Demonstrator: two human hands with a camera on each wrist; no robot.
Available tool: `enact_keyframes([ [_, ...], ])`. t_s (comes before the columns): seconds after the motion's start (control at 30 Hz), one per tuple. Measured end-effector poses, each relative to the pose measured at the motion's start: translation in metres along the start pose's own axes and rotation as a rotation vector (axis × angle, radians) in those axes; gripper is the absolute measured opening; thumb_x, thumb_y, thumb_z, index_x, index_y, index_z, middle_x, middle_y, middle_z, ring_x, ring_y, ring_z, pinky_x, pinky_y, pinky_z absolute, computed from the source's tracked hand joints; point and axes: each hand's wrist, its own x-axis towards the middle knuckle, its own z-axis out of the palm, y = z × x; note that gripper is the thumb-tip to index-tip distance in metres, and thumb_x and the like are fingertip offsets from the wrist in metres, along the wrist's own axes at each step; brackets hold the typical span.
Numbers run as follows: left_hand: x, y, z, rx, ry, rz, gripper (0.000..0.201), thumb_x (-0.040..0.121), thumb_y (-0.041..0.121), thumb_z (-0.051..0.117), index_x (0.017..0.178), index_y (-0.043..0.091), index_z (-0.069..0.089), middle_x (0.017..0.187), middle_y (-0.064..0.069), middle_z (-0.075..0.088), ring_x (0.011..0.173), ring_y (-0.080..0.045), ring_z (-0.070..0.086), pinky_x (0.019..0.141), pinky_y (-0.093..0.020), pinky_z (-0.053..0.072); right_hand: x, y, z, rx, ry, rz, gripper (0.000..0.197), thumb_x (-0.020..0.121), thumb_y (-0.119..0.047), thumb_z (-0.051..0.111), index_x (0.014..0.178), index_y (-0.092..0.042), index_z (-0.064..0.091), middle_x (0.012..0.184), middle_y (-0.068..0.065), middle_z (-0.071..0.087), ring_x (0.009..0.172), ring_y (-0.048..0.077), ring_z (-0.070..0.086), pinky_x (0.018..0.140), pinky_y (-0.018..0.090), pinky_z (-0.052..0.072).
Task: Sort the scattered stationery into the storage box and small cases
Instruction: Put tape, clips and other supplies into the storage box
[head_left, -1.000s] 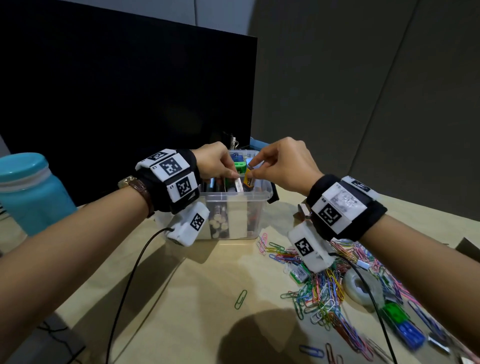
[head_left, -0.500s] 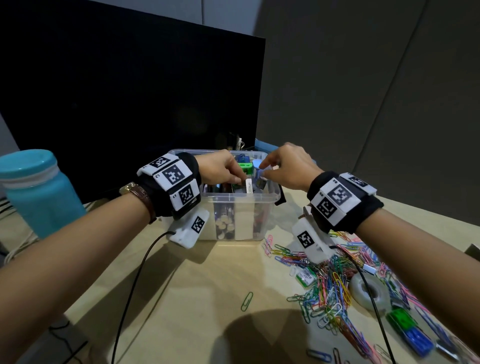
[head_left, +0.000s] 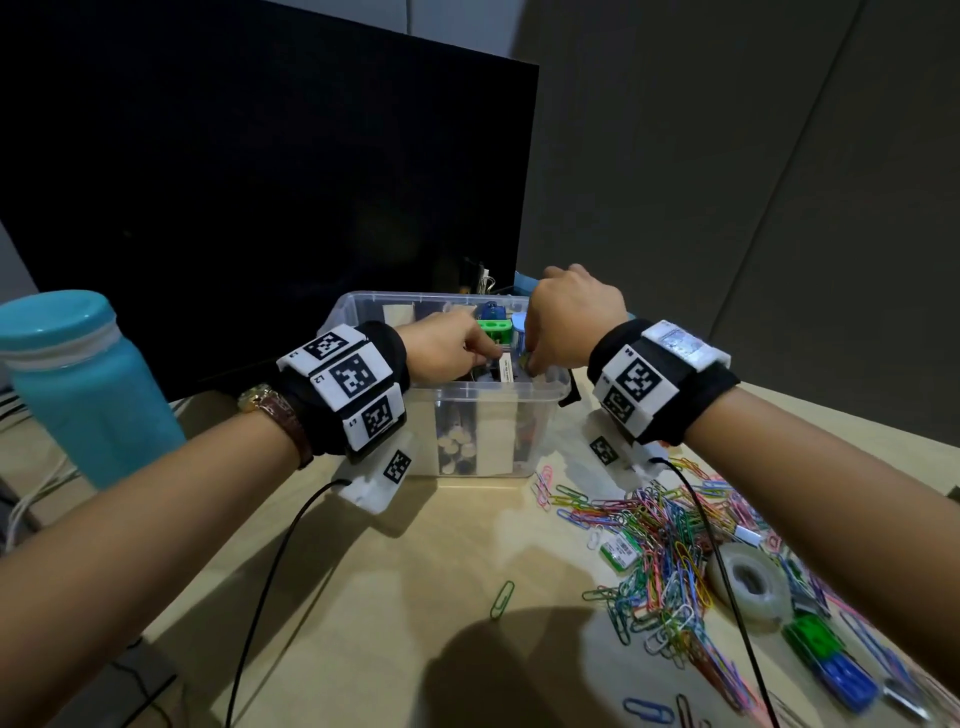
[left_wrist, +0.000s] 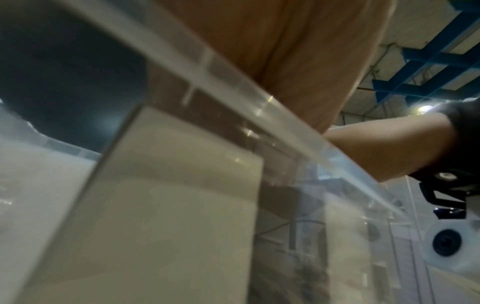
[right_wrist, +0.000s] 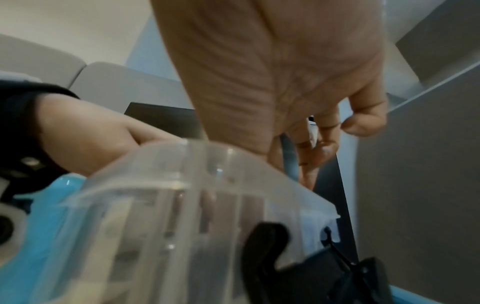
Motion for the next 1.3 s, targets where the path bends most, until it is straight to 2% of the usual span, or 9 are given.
enact_keyframes([
  [0.1,0.001,-0.003,0.003,-0.02,0.016,0.003,0.035,0.101,0.011,0.044,0.132,0.019,0.058,0.12,0.001,0.052,0.099,-0.011,0.048,0.085,-0.018,0.038,0.0,-0.003,0.0,-0.103,-0.008,-0.035,0.051,0.073,-0.044,0.081,0.113,-0.016,0.064,0.119,0.004,0.052,0.117,0.024,0.044,0.081,0.038,0.043],
  [0.33,-0.002,-0.006,0.01,-0.057,0.045,0.005,0.042,0.098,0.003,0.04,0.13,0.022,0.06,0.125,0.001,0.058,0.105,-0.013,0.054,0.093,-0.024,0.043,0.005,-0.007,-0.011,-0.162,-0.02,-0.061,0.047,0.078,-0.039,0.078,0.116,-0.016,0.062,0.12,0.004,0.052,0.116,0.025,0.047,0.074,0.037,0.04],
  [0.43,-0.003,-0.006,0.012,-0.075,0.068,0.002,0.042,0.098,0.003,0.04,0.13,0.023,0.06,0.129,-0.001,0.058,0.111,-0.017,0.056,0.101,-0.031,0.045,0.006,-0.006,-0.016,-0.151,-0.022,-0.052,0.041,0.086,-0.033,0.071,0.121,-0.015,0.06,0.125,0.007,0.05,0.119,0.027,0.045,0.082,0.039,0.042],
  [0.53,-0.005,-0.004,0.013,-0.087,0.092,0.022,0.04,0.099,0.003,0.039,0.131,0.017,0.058,0.131,-0.003,0.058,0.118,-0.018,0.054,0.102,-0.028,0.042,0.009,-0.011,-0.014,-0.189,-0.083,-0.061,0.039,0.091,-0.026,0.064,0.127,-0.014,0.056,0.132,0.008,0.047,0.125,0.028,0.042,0.097,0.043,0.04],
  [0.63,-0.007,-0.005,0.013,-0.119,0.098,0.046,0.038,0.1,0.003,0.038,0.131,0.014,0.057,0.132,-0.004,0.058,0.121,-0.017,0.053,0.103,-0.028,0.041,0.013,-0.018,-0.01,-0.231,-0.102,-0.057,0.031,0.094,-0.022,0.058,0.124,-0.014,0.057,0.13,0.008,0.054,0.127,0.027,0.043,0.102,0.044,0.035],
  [0.83,-0.006,-0.006,0.014,-0.132,0.101,0.052,0.038,0.1,0.001,0.038,0.131,0.011,0.058,0.134,-0.007,0.058,0.123,-0.018,0.053,0.107,-0.032,0.04,0.009,-0.023,-0.006,-0.244,0.02,-0.046,0.022,0.093,-0.009,0.052,0.113,-0.013,0.061,0.116,0.006,0.06,0.118,0.025,0.049,0.097,0.043,0.035],
  [1.03,-0.007,-0.004,0.015,-0.134,0.104,0.054,0.041,0.099,-0.001,0.036,0.132,0.009,0.056,0.135,-0.007,0.057,0.122,-0.016,0.052,0.102,-0.022,0.038,0.009,-0.022,-0.003,-0.218,0.023,-0.044,0.021,0.093,-0.011,0.053,0.112,-0.014,0.061,0.113,0.006,0.061,0.114,0.025,0.052,0.094,0.04,0.036],
  [1.17,-0.007,-0.005,0.016,-0.104,0.111,0.053,0.042,0.099,0.001,0.035,0.132,0.015,0.058,0.136,-0.005,0.055,0.118,-0.016,0.052,0.096,-0.022,0.039,0.007,-0.005,-0.01,-0.064,-0.049,0.015,0.019,0.091,-0.023,0.063,0.106,-0.012,0.065,0.092,0.005,0.056,0.085,0.025,0.052,0.074,0.036,0.041],
  [1.3,-0.008,-0.006,0.018,-0.075,0.11,0.044,0.042,0.101,0.006,0.035,0.134,0.021,0.055,0.141,-0.005,0.049,0.124,-0.021,0.049,0.105,-0.035,0.04,-0.011,0.023,-0.021,0.11,0.017,0.057,0.025,0.094,-0.026,0.056,0.113,-0.019,0.07,0.109,0.008,0.066,0.093,0.03,0.062,0.07,0.033,0.043],
])
